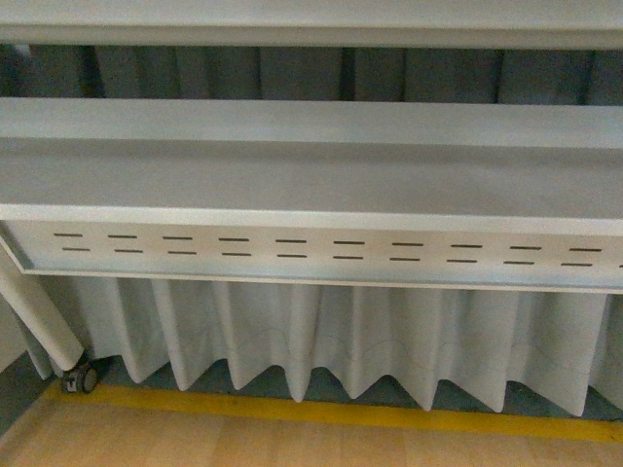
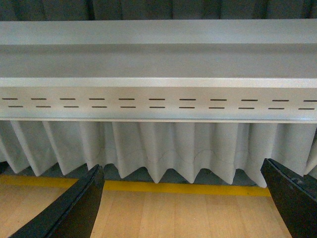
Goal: Wind up and store yellow beetle toy
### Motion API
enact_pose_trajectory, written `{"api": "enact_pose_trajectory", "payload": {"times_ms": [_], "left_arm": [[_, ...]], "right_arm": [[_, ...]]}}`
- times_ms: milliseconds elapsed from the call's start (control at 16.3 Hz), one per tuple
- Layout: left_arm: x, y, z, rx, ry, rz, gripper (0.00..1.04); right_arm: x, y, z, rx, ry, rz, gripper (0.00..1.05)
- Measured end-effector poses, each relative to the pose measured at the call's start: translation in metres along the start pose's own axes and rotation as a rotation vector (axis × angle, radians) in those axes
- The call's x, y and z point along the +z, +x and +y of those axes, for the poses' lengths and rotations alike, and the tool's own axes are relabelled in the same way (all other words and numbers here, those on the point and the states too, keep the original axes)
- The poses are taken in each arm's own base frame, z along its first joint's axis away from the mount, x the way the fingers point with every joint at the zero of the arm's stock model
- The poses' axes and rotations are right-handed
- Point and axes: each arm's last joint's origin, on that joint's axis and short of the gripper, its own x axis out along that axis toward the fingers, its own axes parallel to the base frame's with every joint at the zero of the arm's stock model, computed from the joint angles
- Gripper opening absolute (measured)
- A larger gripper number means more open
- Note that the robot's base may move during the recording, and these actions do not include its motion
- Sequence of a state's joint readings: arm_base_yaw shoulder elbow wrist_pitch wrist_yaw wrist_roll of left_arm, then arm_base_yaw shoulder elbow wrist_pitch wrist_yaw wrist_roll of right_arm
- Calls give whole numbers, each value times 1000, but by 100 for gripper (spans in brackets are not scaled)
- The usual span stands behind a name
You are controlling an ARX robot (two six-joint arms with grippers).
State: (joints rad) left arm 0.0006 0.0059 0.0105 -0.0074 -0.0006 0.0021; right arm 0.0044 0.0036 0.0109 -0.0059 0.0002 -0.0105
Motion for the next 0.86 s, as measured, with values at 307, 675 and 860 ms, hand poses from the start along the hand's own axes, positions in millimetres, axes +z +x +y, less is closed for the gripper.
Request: {"api": "enact_pose_trajectory", "payload": {"times_ms": [307, 675, 860], "left_arm": [[0, 0, 0, 0, 0, -2, 98], [0, 0, 0, 0, 0, -2, 98], [0, 0, 0, 0, 0, -2, 98]], "right_arm": [[0, 0, 0, 0, 0, -1, 98], [0, 0, 0, 0, 0, -1, 98], [0, 0, 0, 0, 0, -1, 98]]}}
